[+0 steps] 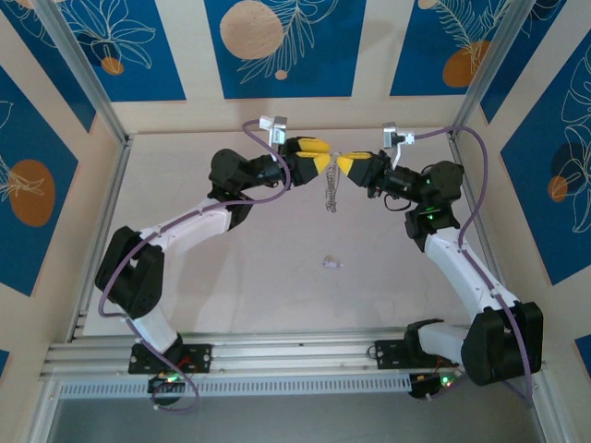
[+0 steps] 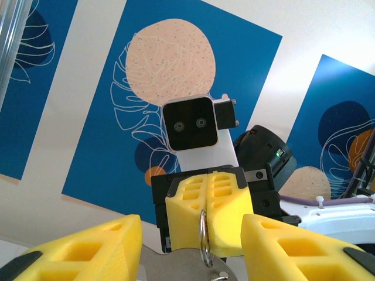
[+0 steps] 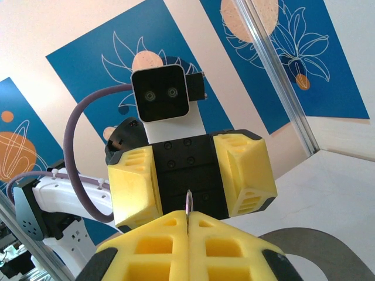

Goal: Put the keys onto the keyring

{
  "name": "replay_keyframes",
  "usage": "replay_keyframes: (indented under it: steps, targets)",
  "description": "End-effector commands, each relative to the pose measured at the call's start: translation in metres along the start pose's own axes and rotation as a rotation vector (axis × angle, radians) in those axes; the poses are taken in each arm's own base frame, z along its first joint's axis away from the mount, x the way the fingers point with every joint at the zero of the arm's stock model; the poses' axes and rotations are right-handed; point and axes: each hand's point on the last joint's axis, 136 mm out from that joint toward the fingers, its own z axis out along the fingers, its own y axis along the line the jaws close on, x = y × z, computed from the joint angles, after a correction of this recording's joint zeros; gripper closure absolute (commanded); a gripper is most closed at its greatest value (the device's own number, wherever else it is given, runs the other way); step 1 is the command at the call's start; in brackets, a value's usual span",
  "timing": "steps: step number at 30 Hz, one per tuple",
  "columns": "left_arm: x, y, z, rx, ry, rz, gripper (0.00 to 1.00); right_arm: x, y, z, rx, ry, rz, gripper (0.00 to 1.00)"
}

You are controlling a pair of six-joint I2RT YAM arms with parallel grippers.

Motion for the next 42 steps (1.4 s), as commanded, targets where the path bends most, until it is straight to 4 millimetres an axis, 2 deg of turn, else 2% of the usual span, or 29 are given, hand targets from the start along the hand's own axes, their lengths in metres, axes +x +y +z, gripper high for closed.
replay_keyframes:
  steps: [1, 8, 12, 19, 25, 28, 31, 32, 36, 42]
  targets:
    - [-0.008, -0.014, 0.006, 0.053, -0.014, 0.041, 0.52, -0.009, 0.008, 0.001, -0.01, -0.031, -0.036, 1.0]
    - [-0.004, -0.018, 0.009, 0.067, 0.001, 0.038, 0.55, -0.009, 0.01, 0.001, -0.013, -0.032, -0.034, 1.0]
    - [-0.004, -0.02, 0.01, 0.069, 0.002, 0.038, 0.61, -0.009, 0.011, 0.002, -0.016, -0.028, -0.035, 1.0]
    - [-0.007, -0.022, 0.011, 0.074, -0.003, 0.046, 0.8, -0.005, 0.013, 0.002, -0.016, -0.02, -0.03, 1.0]
    - [-0.006, -0.024, 0.012, 0.078, 0.002, 0.047, 1.0, -0.002, 0.013, 0.003, -0.012, -0.012, -0.029, 1.0]
    - [-0.006, -0.025, 0.011, 0.078, 0.011, 0.053, 1.0, -0.002, 0.009, 0.001, 0.007, -0.006, -0.017, 1.0]
    - [-0.002, -0.025, 0.011, 0.071, 0.04, 0.067, 1.0, -0.006, 0.004, -0.01, 0.043, -0.012, -0.008, 0.7]
    - [0.0, -0.026, 0.011, 0.068, 0.053, 0.074, 1.0, -0.007, 0.003, -0.015, 0.055, -0.013, -0.007, 0.64]
    - [0.005, -0.028, 0.01, 0.065, 0.113, 0.097, 1.0, -0.007, 0.0, -0.029, 0.088, 0.006, 0.001, 0.55]
    - [0.016, -0.026, 0.01, 0.059, 0.223, 0.138, 1.0, 0.001, 0.005, -0.035, 0.098, 0.066, -0.02, 0.54]
